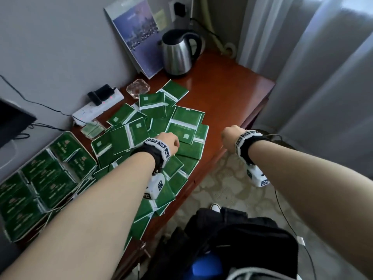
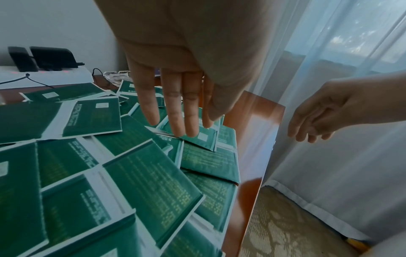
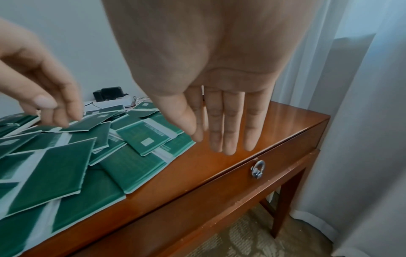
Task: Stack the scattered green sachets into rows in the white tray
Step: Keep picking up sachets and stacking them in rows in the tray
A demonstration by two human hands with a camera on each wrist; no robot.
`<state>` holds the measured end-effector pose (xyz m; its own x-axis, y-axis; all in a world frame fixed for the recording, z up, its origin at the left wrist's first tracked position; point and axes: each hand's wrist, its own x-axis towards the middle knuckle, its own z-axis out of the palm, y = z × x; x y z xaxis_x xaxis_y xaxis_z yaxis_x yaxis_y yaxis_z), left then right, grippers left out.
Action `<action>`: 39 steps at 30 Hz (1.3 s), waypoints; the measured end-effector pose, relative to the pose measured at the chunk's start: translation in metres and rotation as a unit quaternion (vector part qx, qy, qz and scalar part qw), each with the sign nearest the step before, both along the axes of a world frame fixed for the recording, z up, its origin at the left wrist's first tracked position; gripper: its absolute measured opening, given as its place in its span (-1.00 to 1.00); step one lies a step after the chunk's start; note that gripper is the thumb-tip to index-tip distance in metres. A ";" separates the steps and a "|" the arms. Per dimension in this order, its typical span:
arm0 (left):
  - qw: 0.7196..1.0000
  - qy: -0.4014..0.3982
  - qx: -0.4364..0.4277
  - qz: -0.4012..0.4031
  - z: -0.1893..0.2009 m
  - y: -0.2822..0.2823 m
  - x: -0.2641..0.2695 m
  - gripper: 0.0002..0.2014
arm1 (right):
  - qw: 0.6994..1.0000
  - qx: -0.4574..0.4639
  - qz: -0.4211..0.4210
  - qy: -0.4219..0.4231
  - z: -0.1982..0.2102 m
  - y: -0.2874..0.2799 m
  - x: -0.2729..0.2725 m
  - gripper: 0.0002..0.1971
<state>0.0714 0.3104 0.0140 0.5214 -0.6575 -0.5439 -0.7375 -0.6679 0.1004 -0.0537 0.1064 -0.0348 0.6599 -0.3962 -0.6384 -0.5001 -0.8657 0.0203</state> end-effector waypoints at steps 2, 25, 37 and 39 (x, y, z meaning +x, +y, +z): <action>1.000 -0.001 0.005 0.005 -0.001 -0.009 -0.001 -0.75 | 1.000 0.008 -0.019 -0.014 -0.004 -0.013 -0.003 -0.87; 0.992 -0.052 -0.026 -0.110 -0.097 -0.133 0.114 -0.41 | 0.981 0.108 -0.110 -0.114 -0.068 -0.012 0.091 -0.24; 0.989 -0.028 -0.006 -0.148 -0.117 -0.154 0.143 -0.42 | 0.981 0.123 -0.139 -0.052 -0.069 -0.018 0.111 -0.31; 0.991 -0.024 -0.019 -0.132 -0.117 -0.149 0.143 -0.44 | 0.982 0.125 -0.131 -0.046 -0.067 -0.019 0.112 -0.39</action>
